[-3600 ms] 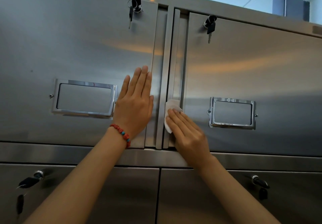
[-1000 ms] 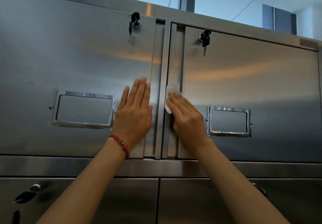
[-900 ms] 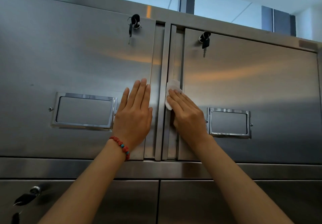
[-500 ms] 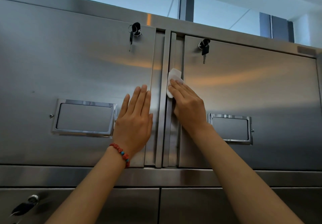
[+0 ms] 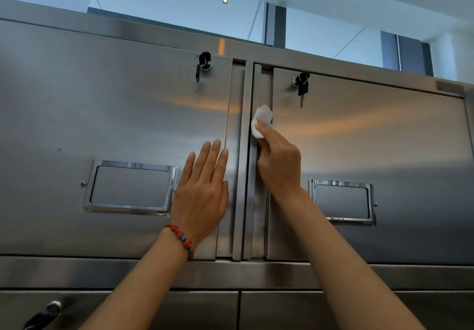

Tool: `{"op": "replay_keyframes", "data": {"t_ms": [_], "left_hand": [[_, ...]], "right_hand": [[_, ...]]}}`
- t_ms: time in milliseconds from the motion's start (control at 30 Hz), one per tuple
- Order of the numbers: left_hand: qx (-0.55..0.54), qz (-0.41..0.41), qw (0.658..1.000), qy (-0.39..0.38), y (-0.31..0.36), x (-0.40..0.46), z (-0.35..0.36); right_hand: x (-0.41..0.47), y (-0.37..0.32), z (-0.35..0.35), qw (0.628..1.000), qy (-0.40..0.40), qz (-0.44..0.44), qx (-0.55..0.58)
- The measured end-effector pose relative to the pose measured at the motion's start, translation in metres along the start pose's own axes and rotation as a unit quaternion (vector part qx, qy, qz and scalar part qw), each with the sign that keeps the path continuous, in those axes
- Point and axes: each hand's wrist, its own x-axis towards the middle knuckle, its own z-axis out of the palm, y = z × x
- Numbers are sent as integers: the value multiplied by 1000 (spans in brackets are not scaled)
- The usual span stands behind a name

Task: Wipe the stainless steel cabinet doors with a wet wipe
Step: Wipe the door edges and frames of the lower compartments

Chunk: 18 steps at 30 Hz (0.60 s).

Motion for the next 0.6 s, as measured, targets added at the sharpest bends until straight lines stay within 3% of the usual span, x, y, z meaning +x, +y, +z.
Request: {"op": "replay_keyframes", "data": {"t_ms": [233, 600], "left_hand": [[-20, -11, 999, 23, -3, 4, -3], [7, -29, 999, 22, -25, 10, -5]], "right_hand": [[14, -9, -3, 999, 26, -30, -10], [15, -12, 14, 987, -22, -98, -124]]}}
